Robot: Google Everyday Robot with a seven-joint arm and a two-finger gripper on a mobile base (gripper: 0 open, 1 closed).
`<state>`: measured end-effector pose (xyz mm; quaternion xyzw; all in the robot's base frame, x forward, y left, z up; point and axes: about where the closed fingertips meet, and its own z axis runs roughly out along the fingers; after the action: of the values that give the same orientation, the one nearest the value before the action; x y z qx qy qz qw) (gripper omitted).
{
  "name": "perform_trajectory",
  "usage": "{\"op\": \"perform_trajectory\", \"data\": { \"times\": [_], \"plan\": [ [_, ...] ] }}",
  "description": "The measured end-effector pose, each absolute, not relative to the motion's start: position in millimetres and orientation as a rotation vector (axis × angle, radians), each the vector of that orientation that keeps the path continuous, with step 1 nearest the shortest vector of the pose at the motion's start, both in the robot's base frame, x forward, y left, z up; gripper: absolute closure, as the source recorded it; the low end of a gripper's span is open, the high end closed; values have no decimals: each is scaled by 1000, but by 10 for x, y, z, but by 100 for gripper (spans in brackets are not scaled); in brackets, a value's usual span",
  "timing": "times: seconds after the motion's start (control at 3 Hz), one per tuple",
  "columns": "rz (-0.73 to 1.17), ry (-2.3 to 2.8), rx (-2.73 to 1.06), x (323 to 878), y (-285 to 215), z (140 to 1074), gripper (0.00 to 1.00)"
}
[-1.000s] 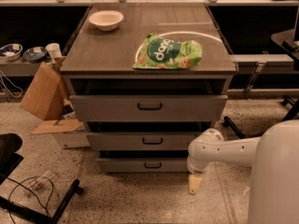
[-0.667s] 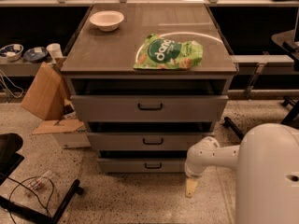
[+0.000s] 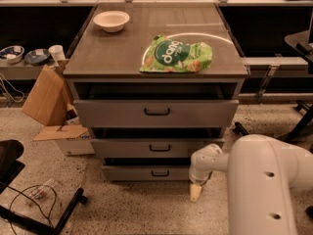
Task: Open bottom drawer
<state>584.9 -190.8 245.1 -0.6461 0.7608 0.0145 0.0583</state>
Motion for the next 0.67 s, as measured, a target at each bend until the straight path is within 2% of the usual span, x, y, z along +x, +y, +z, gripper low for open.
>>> {"op": "perform_trajectory", "data": {
  "times": [0.67],
  "plan": [
    [20, 2366, -1909, 6257, -1883, 1981, 0]
  ]
}}
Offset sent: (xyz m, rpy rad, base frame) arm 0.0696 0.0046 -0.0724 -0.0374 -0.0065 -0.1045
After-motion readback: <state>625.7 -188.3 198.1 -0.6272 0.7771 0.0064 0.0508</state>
